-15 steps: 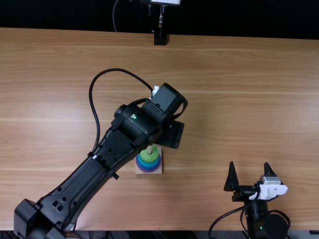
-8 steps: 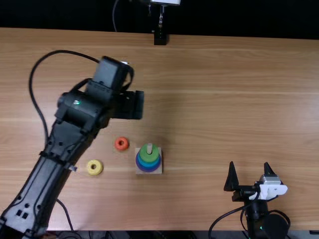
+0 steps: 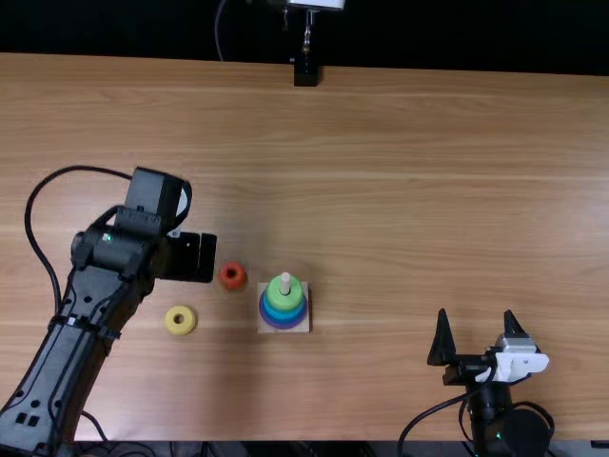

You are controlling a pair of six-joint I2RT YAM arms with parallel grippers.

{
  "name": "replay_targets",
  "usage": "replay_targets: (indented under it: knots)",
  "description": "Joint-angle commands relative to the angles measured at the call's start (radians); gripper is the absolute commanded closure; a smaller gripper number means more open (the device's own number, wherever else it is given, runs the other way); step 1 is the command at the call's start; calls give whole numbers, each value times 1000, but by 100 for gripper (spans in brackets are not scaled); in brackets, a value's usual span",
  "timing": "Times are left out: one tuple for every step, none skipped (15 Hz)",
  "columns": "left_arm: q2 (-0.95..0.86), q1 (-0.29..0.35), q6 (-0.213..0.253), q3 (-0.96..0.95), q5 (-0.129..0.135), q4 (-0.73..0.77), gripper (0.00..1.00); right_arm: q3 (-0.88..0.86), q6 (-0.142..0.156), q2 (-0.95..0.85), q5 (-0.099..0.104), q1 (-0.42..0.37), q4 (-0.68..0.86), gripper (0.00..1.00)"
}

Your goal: Build the Hanoi tower: stack the rings onto the peg from bottom to top in this color order: purple, dark blue, light blue, dark green, light green, yellow, orange.

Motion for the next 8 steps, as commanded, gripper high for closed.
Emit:
replay_targets:
  knots:
    - [-65, 0, 20, -91, 10, 60, 0, -12, -4, -12, -7, -4, -5, 0]
    - [-81, 0, 18, -160, 10, 113, 0, -10, -4, -12, -7, -4, -5, 0]
    - [-98, -2, 20, -215, 2, 144, 0, -10, -4, -12, -7, -4, -5, 0]
    - [-100, -5, 20, -254, -1, 153, 0, -10, -4, -12, -7, -4, -5, 0]
    - [-100, -9, 20, -292, -3, 152, 0, -10, -4, -12, -7, -4, -5, 0]
    - [-100, -11, 22, -315, -5, 152, 0, -10, -4, -12, -7, -4, -5, 0]
    - [-98, -20, 22, -335, -7, 152, 0, -10, -4, -12, -7, -4, -5, 0]
    - [-95, -28, 22, -349, -9, 153, 0, -10, -4, -12, -7, -4, -5, 0]
